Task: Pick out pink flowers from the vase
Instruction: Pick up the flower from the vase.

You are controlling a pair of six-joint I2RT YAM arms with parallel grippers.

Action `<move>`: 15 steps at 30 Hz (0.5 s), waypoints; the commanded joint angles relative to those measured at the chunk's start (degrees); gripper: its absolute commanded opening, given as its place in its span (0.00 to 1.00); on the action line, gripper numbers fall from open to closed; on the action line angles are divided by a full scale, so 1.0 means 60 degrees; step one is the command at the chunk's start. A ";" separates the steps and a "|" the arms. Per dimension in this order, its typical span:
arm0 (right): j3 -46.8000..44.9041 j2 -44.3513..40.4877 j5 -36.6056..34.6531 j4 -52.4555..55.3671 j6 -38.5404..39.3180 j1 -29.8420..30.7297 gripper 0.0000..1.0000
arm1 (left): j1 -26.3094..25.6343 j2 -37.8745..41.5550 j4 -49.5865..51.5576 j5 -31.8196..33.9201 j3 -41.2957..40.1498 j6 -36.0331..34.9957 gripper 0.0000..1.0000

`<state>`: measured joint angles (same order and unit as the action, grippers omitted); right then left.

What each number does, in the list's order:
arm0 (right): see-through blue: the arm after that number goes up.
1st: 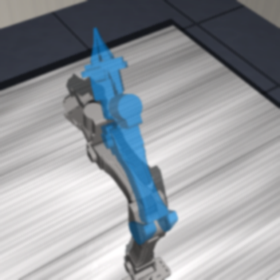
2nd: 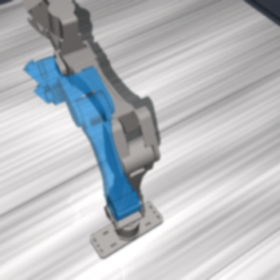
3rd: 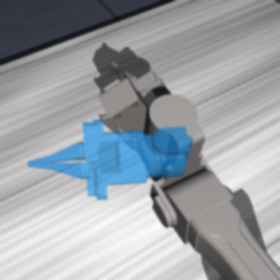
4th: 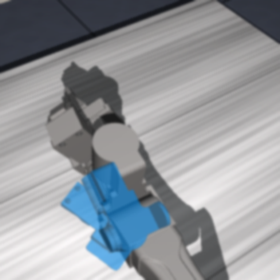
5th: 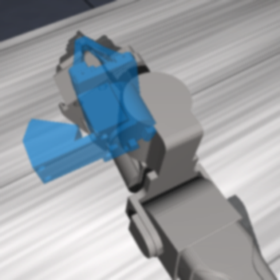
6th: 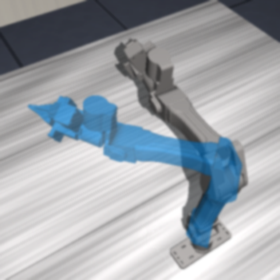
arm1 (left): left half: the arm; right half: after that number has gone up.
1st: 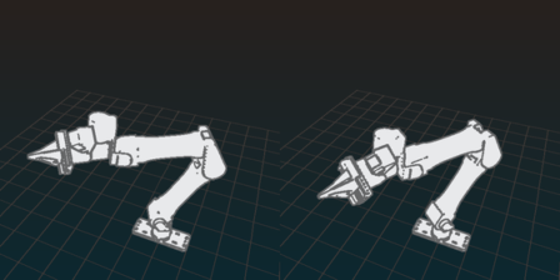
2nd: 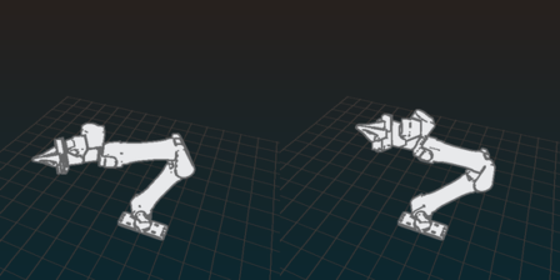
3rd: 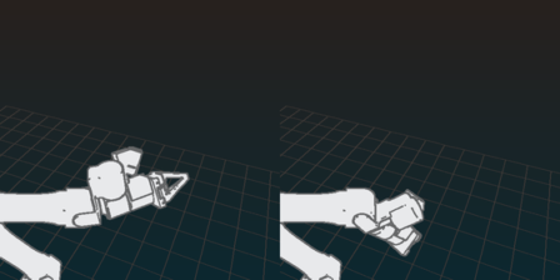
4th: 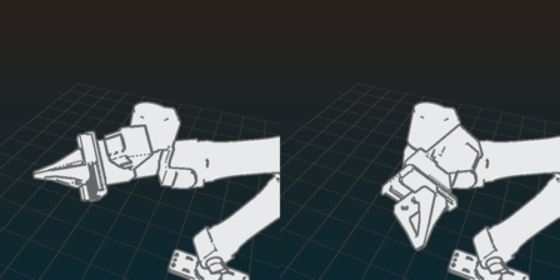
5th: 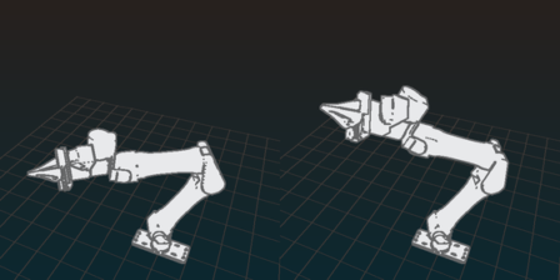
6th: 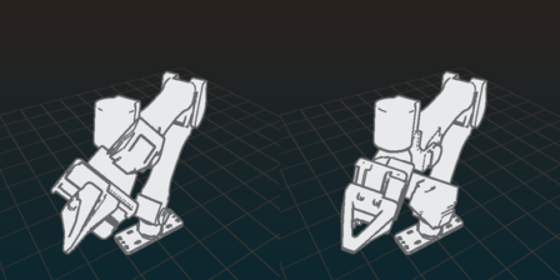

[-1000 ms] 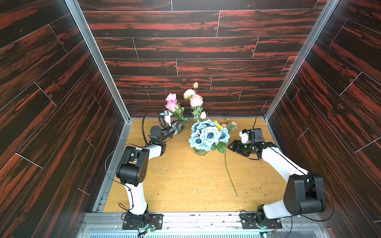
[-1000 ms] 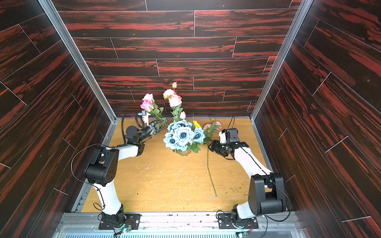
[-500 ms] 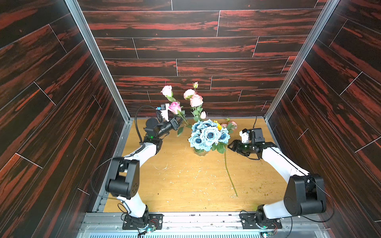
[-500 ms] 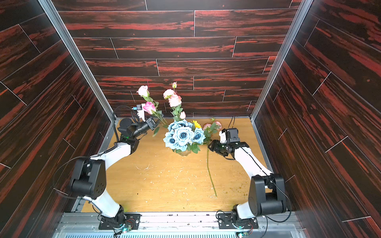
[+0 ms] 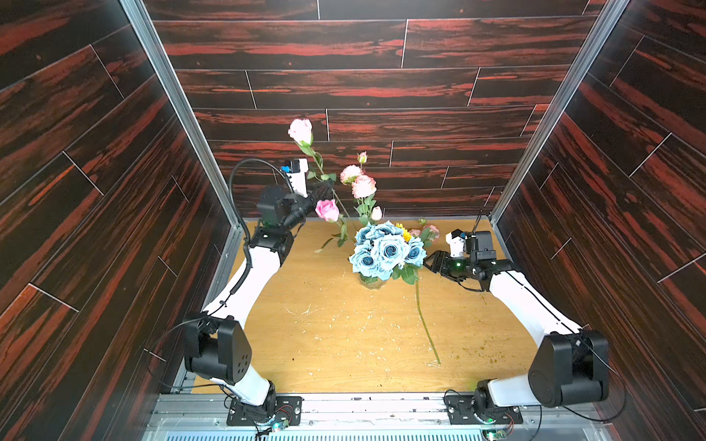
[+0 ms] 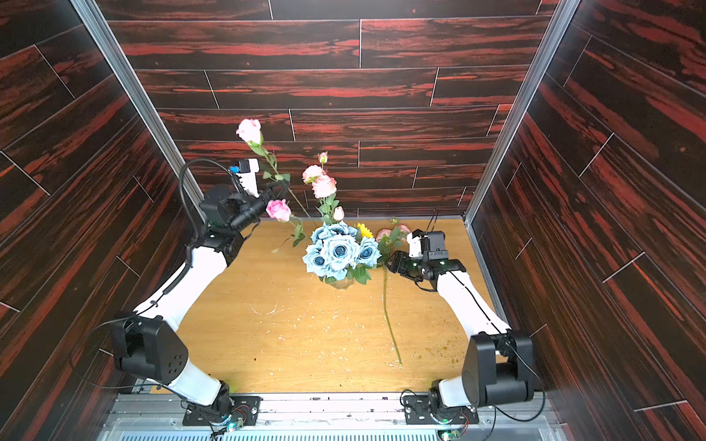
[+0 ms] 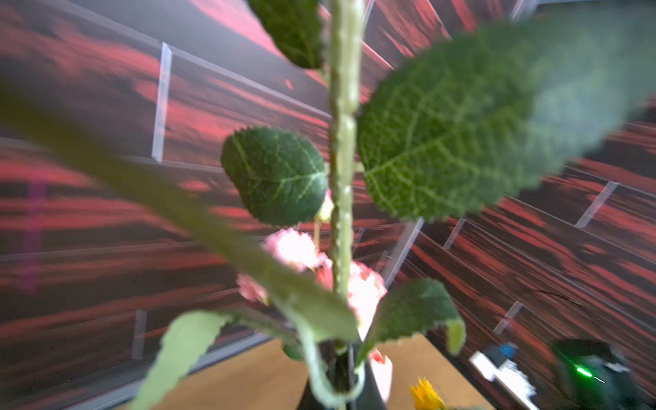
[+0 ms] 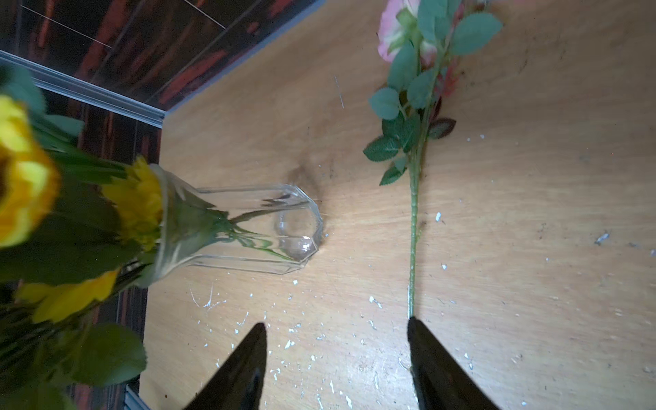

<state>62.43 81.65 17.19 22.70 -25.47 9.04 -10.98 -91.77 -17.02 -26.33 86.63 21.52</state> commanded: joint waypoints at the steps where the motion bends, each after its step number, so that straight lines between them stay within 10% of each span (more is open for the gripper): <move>1: 0.0251 -0.0321 0.0013 0.0130 0.0027 0.0048 0.66 | -0.0016 0.0594 0.2082 0.1379 0.1118 -0.1399 0.00; 15: 0.0140 -0.1556 -0.0495 -0.0055 0.0142 0.0416 0.68 | -0.0012 0.1420 0.5142 0.7861 0.2249 -0.3289 0.00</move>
<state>63.29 72.97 14.20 22.48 -25.43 10.83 -11.09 -84.99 7.84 9.19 100.20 5.45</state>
